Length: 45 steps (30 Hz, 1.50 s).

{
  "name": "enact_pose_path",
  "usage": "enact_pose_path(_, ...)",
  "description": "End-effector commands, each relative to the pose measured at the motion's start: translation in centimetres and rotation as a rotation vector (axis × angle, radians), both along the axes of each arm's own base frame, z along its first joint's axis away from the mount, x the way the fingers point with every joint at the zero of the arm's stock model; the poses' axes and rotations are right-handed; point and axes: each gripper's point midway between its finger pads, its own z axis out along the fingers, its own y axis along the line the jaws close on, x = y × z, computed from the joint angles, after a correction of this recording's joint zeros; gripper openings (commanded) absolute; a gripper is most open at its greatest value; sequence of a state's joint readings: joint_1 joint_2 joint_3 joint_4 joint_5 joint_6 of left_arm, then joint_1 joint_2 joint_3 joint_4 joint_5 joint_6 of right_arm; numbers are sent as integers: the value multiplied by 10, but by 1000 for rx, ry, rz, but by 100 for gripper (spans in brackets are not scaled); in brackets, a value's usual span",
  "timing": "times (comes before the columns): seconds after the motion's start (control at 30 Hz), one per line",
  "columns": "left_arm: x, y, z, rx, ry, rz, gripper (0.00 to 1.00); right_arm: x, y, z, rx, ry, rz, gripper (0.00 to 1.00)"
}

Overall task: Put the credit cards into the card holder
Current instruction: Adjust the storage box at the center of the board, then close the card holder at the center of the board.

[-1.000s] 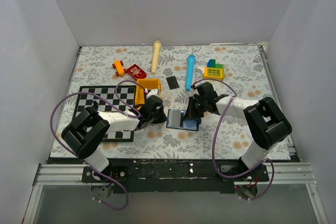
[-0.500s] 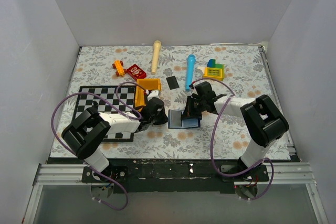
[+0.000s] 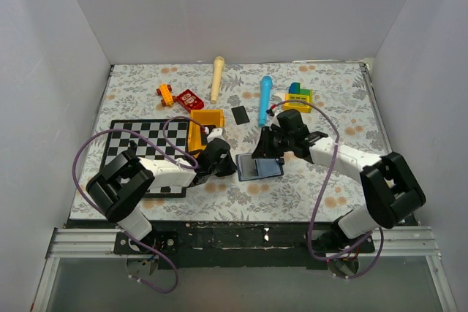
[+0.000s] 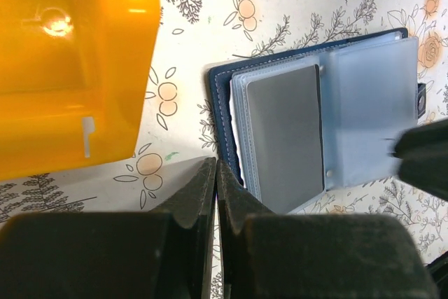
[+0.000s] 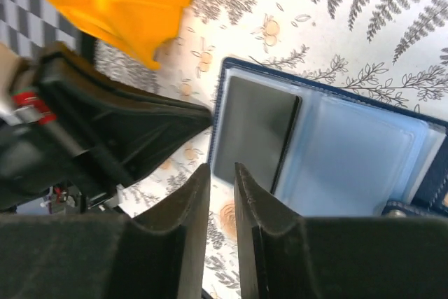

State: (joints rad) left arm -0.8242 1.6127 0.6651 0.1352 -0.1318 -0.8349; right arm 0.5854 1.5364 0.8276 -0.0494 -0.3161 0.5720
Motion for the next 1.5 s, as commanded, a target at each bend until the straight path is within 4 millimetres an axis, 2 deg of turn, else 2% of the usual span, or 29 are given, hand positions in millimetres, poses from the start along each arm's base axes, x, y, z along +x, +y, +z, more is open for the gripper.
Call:
enact_pose_path(0.0,-31,18,-29,87,110,-31,0,-1,-18,30,-51,-112,-24,33)
enact_pose_path(0.07,-31,18,-29,89,110,-35,0,0,-33,36,-105,-139,-74,45)
enact_pose_path(0.17,-28,16,-26,85,104,-35,0,0,-61,34,-225,-149,-154,59)
enact_pose_path(0.2,-29,16,-26,87,104,-37,0,2,-71,32,-277,-147,-181,61)
enact_pose_path(0.3,-28,15,-25,85,102,-36,0,-3,-92,20,-416,-99,-193,64)
enact_pose_path(0.43,-27,15,-24,89,97,-38,0,-3,-105,4,-498,-73,-214,65)
enact_pose_path(0.6,-27,16,-23,91,96,-38,0,3,-113,0,-547,-84,-263,65)
enact_pose_path(0.7,-27,16,-24,94,98,-40,0,4,-121,-4,-602,-70,-273,62)
enact_pose_path(0.9,-26,16,-23,94,96,-39,0,0,-122,-18,-638,-33,-230,49)
enact_pose_path(1.17,-26,16,-23,101,96,-41,0,10,-111,-33,-619,-29,-219,51)
enact_pose_path(1.47,-26,16,-22,103,96,-40,0,24,-97,-35,-560,-68,-237,55)
